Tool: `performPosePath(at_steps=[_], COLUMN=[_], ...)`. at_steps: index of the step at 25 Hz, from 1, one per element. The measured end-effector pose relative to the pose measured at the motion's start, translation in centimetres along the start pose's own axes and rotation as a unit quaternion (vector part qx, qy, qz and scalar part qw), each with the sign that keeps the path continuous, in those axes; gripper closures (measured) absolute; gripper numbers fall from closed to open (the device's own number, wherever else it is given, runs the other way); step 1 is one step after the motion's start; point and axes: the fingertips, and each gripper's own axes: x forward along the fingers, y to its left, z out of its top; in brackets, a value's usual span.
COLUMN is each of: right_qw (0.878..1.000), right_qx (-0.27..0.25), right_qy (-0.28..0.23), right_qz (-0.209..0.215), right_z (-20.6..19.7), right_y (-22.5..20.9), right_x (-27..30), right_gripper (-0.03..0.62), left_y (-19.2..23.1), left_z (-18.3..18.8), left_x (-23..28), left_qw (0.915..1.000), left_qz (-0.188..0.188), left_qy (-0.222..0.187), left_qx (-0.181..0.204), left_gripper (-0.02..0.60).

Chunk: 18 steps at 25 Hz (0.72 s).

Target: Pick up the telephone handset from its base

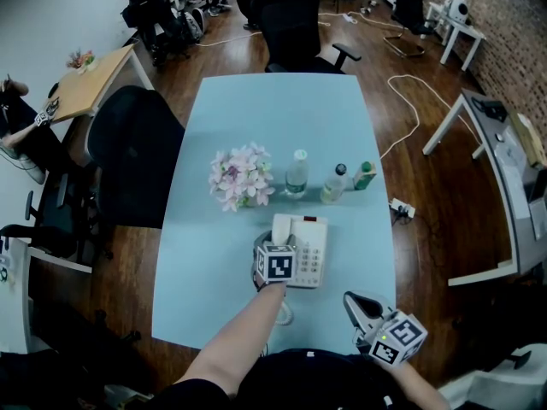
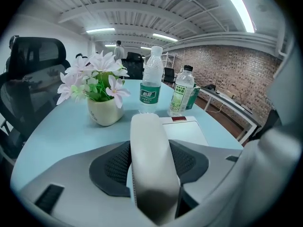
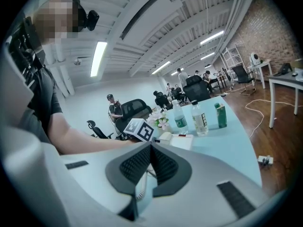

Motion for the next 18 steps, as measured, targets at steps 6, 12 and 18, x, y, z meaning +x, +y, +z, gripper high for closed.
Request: performPosePath(at_steps=[6, 12, 18], right_qw=[1.0, 1.0, 0.999], right_qx=[-0.001, -0.01, -0.025], right_qy=[-0.003, -0.013, -0.025], right_qz=[0.004, 0.014, 0.032], right_z=[0.2, 0.6, 1.3], right_y=[0.5, 1.1, 2.1], right_x=[-0.7, -1.8, -3.3], right_gripper=[0.582, 0.582, 0.582], left_y=[-0.6, -1.0, -1.7], left_z=[0.6, 1.4, 2.4], left_x=[-1.6, -3.8, -6.5], left_qw=[0.9997, 0.9993, 0.998], left_qz=[0.004, 0.006, 0.013], left_qy=[-0.021, -0.037, -0.061], left_qx=[0.008, 0.003, 0.007], left_gripper=[0.347, 0.348, 0.348])
